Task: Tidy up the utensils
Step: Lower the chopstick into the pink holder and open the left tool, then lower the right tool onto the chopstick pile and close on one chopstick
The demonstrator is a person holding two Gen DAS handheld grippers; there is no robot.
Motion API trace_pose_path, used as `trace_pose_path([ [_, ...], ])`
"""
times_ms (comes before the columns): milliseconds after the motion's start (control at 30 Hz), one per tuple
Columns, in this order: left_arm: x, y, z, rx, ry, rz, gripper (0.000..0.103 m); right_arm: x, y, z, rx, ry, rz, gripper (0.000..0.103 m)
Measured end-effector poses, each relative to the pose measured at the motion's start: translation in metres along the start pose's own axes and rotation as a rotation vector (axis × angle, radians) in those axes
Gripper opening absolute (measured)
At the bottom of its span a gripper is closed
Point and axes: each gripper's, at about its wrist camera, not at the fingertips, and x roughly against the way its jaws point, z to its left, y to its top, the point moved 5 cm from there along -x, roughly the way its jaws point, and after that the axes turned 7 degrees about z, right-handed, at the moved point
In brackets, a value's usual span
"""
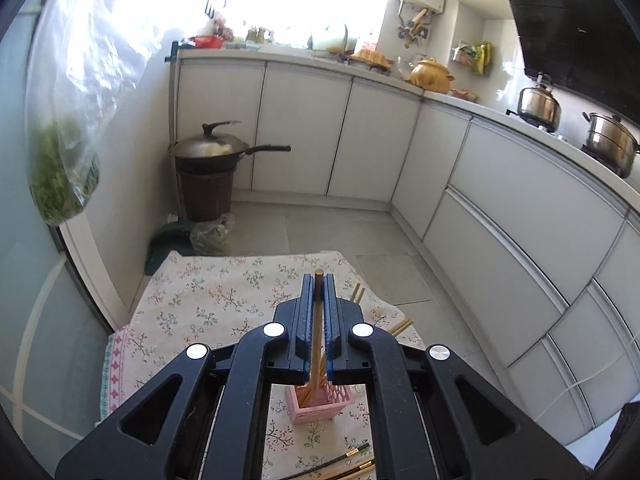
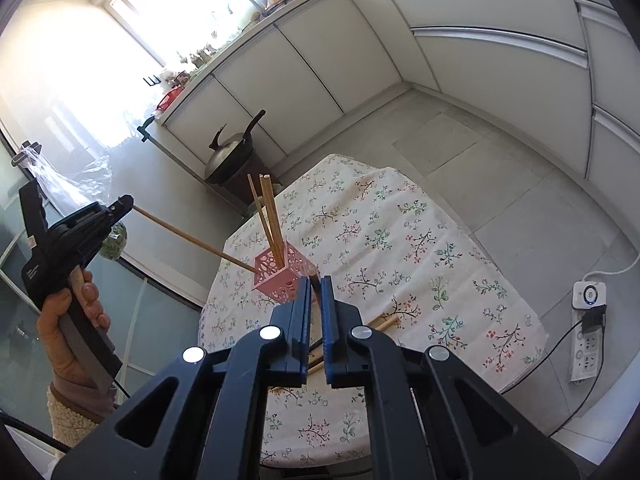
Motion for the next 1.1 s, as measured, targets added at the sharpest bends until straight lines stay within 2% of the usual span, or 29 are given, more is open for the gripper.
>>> trace_pose_path([
  [133, -0.029, -0.014, 0.012, 0.059, 0.021, 0.085, 0.008, -0.001, 0.003, 0.000, -0.010, 0.006, 0.001, 0.005],
  [200, -0.030, -0.020, 0.028, 0.116, 0.048, 0.094, 0.029, 0.001, 0.006, 0.002, -0.008, 0.000, -0.012, 0.005],
  [267, -0.022, -0.023, 0.045, 0.172, 0.068, 0.074, 0.040, 0.003, 0.011, 0.005, -0.013, 0.002, -0.025, 0.005],
  [433, 0.007, -0.021, 0.073, 0.263, 0.043, 0.041, 0.047, 0.006, 0.035, 0.031, -0.001, 0.027, -0.059, 0.005],
  [500, 0.019, -0.024, 0.079, 0.274, 0.042, 0.034, 0.054, 0.006, 0.052, 0.051, 0.018, 0.043, -0.075, 0.005],
  [667, 0.034, -0.028, 0.092, 0.270, 0.038, 0.036, 0.056, 0.007, 0.086, 0.108, 0.094, 0.065, -0.125, 0.005],
  [767, 0.040, -0.025, 0.094, 0.250, 0.020, 0.032, 0.056, 0.013, 0.099, 0.119, 0.096, 0.044, -0.147, 0.005],
  [833, 0.044, -0.025, 0.094, 0.232, 0.013, 0.029, 0.058, 0.010, 0.104, 0.098, 0.048, -0.022, -0.124, 0.006],
  [900, 0.045, -0.028, 0.094, 0.221, 0.007, 0.036, 0.067, -0.005, 0.107, 0.050, -0.023, -0.115, -0.054, 0.014],
  [967, 0.041, -0.031, 0.093, 0.207, -0.003, 0.055, 0.069, -0.028, 0.105, -0.021, -0.150, -0.222, 0.030, 0.045],
  [1033, 0.034, -0.033, 0.091, 0.199, -0.003, 0.079, 0.070, -0.062, 0.087, -0.110, -0.371, -0.308, 0.175, 0.047],
  [1100, 0.029, -0.035, 0.090, 0.199, -0.007, 0.095, 0.070, -0.088, 0.063, -0.169, -0.549, -0.320, 0.242, 0.047],
])
